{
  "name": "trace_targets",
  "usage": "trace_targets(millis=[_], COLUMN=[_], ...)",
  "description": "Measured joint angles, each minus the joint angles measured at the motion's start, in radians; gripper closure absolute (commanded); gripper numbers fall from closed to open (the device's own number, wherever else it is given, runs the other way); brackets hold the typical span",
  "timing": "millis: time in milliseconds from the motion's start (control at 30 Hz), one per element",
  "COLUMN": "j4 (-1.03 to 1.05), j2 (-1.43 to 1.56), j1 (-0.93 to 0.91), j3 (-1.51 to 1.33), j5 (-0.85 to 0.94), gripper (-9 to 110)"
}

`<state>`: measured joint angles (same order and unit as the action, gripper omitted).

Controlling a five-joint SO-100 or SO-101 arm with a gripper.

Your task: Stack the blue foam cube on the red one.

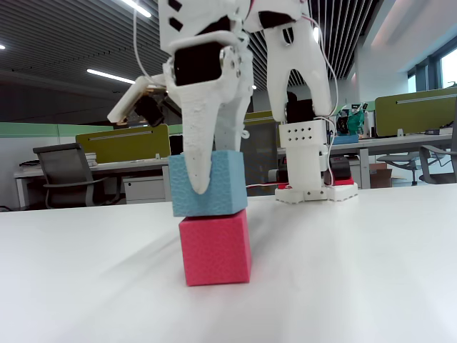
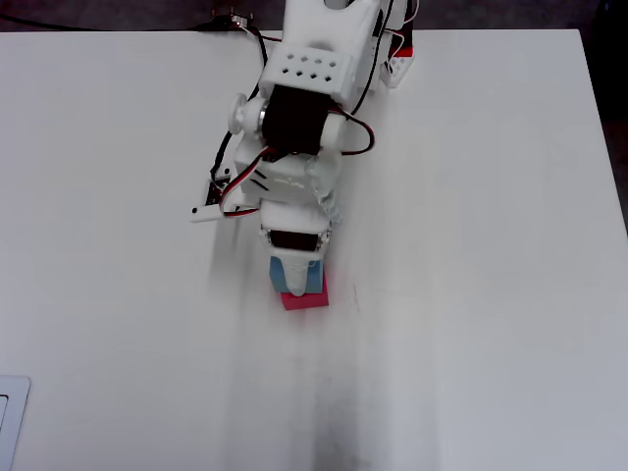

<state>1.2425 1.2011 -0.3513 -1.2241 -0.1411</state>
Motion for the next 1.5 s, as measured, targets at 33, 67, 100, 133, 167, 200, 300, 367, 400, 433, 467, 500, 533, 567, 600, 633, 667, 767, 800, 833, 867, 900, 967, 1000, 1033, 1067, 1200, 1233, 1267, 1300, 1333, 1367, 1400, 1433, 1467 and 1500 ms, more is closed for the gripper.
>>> trace_targets(millis=[33,67,100,133,167,200,300,367,400,433,467,500,533,567,600,633,667,767,800,833,867,900,967,1000,1033,1067,1200,1233,1267,1300,1333,1367,1400,1433,1467,1500], j4=[0.000,0.000,0.000,0.000,0.000,0.000,0.000,0.005,0.005,0.006,0.006,0.006,0.006,0.006,0.006,0.006,0.006,0.006,0.006,0.006,0.005,0.005,-0.003,-0.008,-0.015,-0.025,-0.067,-0.084,-0.104,-0.126,-0.149,-0.173,-0.201,-0.229,-0.256,-0.285], j2=[0.000,0.000,0.000,0.000,-0.002,-0.002,-0.003,-0.003,-0.003,-0.003,-0.003,-0.002,0.005,0.014,0.026,0.044,0.063,0.138,0.169,0.201,0.272,0.278,0.354,0.399,0.445,0.491,0.680,0.729,0.770,0.810,0.851,0.890,0.930,0.963,1.003,1.043], j1=[0.000,0.000,0.000,0.000,0.000,0.000,0.000,0.000,0.000,0.000,0.000,0.000,0.000,0.000,0.000,0.000,0.000,0.000,0.000,0.000,0.000,0.000,0.000,0.000,0.000,0.000,0.000,0.000,0.000,0.000,-0.002,-0.002,-0.002,-0.005,-0.009,-0.015], j3=[0.002,0.006,0.009,0.009,0.009,0.009,0.009,0.009,0.009,0.009,0.009,0.009,0.009,0.009,0.008,0.002,-0.008,-0.040,-0.054,-0.066,-0.097,-0.100,-0.140,-0.169,-0.199,-0.233,-0.385,-0.431,-0.476,-0.523,-0.572,-0.626,-0.676,-0.724,-0.775,-0.825], j5=[0.000,-0.003,-0.006,-0.006,-0.008,-0.009,-0.009,-0.009,-0.009,-0.009,-0.009,-0.009,-0.009,-0.009,-0.009,-0.009,-0.009,-0.009,-0.009,-0.009,-0.009,-0.009,-0.009,-0.009,-0.009,-0.009,-0.012,-0.012,-0.012,-0.012,-0.018,-0.021,-0.026,-0.031,-0.031,-0.035], gripper=[77,76,74,72,70,68,64,64,63,62,62,62,62,62,62,62,62,62,63,64,65,66,68,69,70,71,75,76,77,78,79,80,81,83,84,85])
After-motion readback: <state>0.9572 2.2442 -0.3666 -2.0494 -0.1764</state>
